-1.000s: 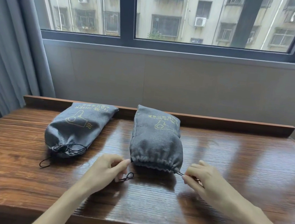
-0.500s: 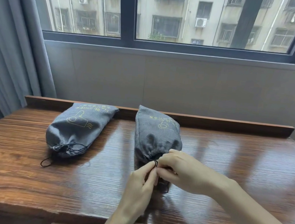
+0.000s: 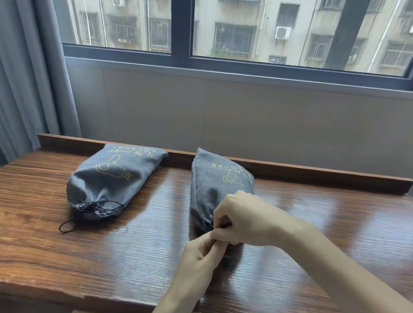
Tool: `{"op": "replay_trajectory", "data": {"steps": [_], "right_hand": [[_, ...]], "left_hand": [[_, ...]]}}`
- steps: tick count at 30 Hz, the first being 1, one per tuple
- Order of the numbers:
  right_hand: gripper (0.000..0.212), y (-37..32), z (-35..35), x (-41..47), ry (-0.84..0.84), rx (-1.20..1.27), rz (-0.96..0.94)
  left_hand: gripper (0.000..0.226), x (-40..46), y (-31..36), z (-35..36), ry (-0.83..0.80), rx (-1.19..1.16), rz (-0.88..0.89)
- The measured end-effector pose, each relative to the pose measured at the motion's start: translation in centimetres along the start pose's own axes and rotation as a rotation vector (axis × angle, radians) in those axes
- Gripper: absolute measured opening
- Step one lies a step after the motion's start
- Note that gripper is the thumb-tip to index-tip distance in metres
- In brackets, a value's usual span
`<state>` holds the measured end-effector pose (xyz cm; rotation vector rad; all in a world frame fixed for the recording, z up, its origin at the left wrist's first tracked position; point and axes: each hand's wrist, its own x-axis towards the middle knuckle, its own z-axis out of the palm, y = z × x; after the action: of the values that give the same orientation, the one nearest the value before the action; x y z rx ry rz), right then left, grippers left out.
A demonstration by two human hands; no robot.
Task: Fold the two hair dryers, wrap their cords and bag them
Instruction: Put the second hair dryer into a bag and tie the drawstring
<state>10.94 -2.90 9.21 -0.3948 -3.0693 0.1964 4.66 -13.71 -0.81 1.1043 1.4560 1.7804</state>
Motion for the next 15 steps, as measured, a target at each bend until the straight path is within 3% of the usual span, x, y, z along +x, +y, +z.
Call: {"op": "replay_trajectory", "data": {"steps": [2, 5, 9, 11, 13, 15], "right_hand": [[0.008, -0.4, -0.7, 0.6, -0.022, 0.038, -0.016], [0.013, -1.2, -1.8, 2.2, -0.054, 0.123, -0.076], [0.003, -2.2, -0.9, 5.2, -0.137, 0.106, -0.121], [0.016, -2.0, 0.3, 6.0, -0.160, 0.079, -0.109], [0.027, -1.5, 1.1, 5.5, -0.090, 0.105, -0.106], [0.025, -0.7, 1.4, 4.0, 0.081, 0.197, -0.108]], "left_hand": [[0.031, 0.0, -0.4, -0.1, 0.021, -0.013, -0.049], [0.039, -0.2, -0.6, 0.1, 0.052, -0.124, -0.161], [0.041, 0.0, -0.4, 0.4, 0.042, -0.273, -0.246], [0.037, 0.3, -0.3, 0.4, 0.068, -0.375, -0.311], [0.037, 0.6, -0.2, 0.3, 0.082, -0.457, -0.363], [0.039, 0.8, -0.4, 0.1, 0.089, -0.506, -0.383]]}}
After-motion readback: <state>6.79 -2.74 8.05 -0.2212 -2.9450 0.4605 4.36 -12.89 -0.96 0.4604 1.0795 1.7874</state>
